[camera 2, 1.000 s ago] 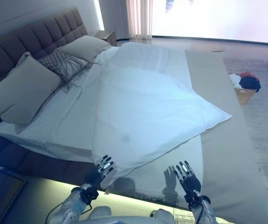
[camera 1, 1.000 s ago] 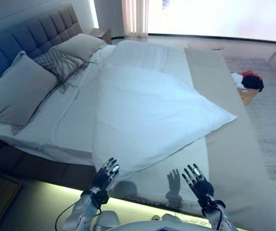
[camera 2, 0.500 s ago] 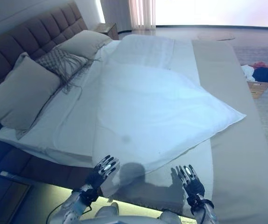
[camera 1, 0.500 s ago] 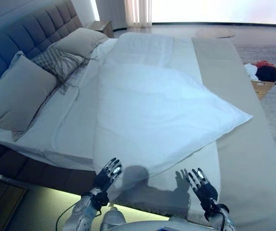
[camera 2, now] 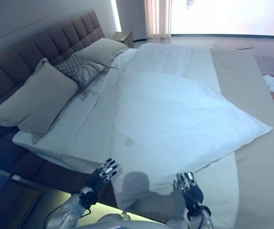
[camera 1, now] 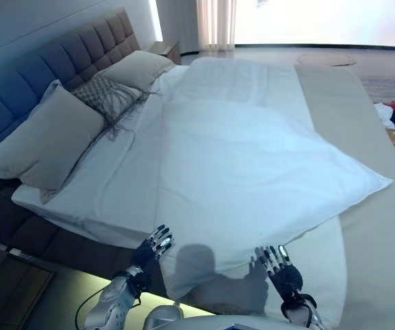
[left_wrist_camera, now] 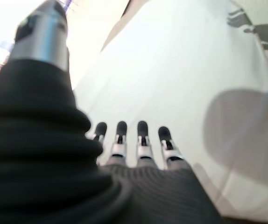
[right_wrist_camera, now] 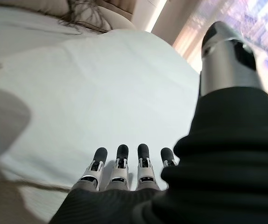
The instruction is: Make the bed neatly
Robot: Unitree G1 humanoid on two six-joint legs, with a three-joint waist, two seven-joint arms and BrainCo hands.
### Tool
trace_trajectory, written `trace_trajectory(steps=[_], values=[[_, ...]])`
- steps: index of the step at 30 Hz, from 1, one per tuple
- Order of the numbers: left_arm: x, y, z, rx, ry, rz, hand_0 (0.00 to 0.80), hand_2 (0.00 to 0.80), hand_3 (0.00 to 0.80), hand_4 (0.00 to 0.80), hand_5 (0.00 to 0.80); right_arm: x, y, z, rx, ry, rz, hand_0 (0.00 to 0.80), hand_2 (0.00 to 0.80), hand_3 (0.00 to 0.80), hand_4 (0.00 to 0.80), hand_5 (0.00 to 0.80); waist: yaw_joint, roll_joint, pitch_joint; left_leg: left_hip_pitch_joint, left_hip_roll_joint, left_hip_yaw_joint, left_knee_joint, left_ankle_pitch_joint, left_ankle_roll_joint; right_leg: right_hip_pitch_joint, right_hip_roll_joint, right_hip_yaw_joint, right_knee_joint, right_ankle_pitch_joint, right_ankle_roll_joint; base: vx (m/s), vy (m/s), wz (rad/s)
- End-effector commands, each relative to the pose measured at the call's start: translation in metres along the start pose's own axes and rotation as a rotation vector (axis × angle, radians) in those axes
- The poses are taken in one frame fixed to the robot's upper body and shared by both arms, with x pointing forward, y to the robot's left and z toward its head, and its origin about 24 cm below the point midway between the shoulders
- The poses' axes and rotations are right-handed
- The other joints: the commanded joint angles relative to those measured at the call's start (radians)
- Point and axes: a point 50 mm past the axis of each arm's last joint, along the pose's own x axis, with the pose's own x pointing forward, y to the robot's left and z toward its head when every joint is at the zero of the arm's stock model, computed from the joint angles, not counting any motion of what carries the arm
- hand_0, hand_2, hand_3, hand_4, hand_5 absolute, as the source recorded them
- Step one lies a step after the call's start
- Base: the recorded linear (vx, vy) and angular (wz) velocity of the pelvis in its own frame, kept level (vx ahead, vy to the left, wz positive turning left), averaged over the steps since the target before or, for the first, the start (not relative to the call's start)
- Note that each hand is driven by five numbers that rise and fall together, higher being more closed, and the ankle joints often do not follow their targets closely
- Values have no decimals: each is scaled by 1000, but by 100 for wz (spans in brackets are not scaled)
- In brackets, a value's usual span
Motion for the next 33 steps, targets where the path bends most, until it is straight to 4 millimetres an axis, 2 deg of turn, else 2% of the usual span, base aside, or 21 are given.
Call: trace_trajectory(steps=[1,4,5,8,12,14,15,16,18,20,22,27,33], values=[[10,0,45,85,-139,-5,0,0,0,0,0,10,-1,7,40,-67,-30,0,0,0,0,0,44,-46,-3,-18,11,-34,28,-21,90,48,-40,-9,-294,467,56,44,-71,-3],[18,-1,53,95,-138,-2,0,0,0,0,0,20,-14,11,91,-41,-94,0,0,0,0,0,59,-67,3,3,3,-18,46,-61,92,33,-46,-33,-373,517,76,74,-117,-4],[19,0,54,95,-136,-3,0,0,0,0,0,21,-17,11,122,-31,-96,0,0,0,0,0,60,-71,7,11,2,-17,54,-75,95,24,-48,-28,-375,526,82,117,-109,-11],[20,1,52,97,-120,-5,0,0,0,0,0,21,-28,12,181,-1,-102,0,0,0,0,0,71,-74,14,10,17,-15,94,-91,93,45,-28,-26,-388,504,86,143,-115,-13],[17,-1,46,100,-98,-31,0,0,0,0,0,18,-40,6,240,17,-153,0,0,0,0,0,100,-89,36,8,74,8,135,-93,66,81,-13,-77,-388,488,95,165,-113,6],[20,-5,49,116,-103,-56,0,0,0,0,0,21,-39,8,292,1,-156,0,0,0,0,0,112,-94,58,-17,98,19,146,-83,54,79,-11,-105,-385,487,97,-77,-114,22],[25,-13,58,131,-123,-96,0,0,0,0,0,27,-34,15,326,-29,-137,0,0,0,0,0,124,-94,78,-65,116,23,165,-79,46,60,-13,-128,-380,484,94,-206,-69,28],[29,-18,63,138,-138,-124,0,0,0,0,0,31,-29,23,336,-54,-123,0,0,0,0,0,130,-82,84,-90,125,8,180,-104,37,49,-9,-123,-372,470,106,-324,13,39],[36,-30,73,149,-159,-170,0,0,0,0,0,39,-22,39,347,-101,-98,0,0,0,0,0,142,-65,102,-158,120,-12,207,-105,38,0,-34,-132,-346,469,101,-209,103,24],[38,-35,71,160,-145,-180,0,0,0,0,0,42,-21,48,368,-113,-111,0,0,0,0,0,143,-51,121,-191,114,-26,260,-113,43,-34,-67,-128,-288,468,99,73,102,6],[35,-32,62,164,-108,-156,0,0,0,0,0,37,-32,44,401,-87,-164,0,0,0,0,0,141,-50,130,-191,111,-29,299,-110,48,-32,-85,-123,-254,473,100,332,58,14],[14,-23,35,155,-17,-85,0,0,0,0,0,5,-73,13,444,-9,-273,0,0,0,0,0,142,-60,126,-149,119,-21,386,-146,62,49,-87,-128,-225,460,111,379,-41,3],[-7,-19,6,123,43,-54,0,0,0,0,0,-30,-104,-6,454,0,-334,0,0,0,0,0,124,-55,113,-160,123,-23,498,-196,82,60,-113,-120,-137,424,99,205,32,3]])
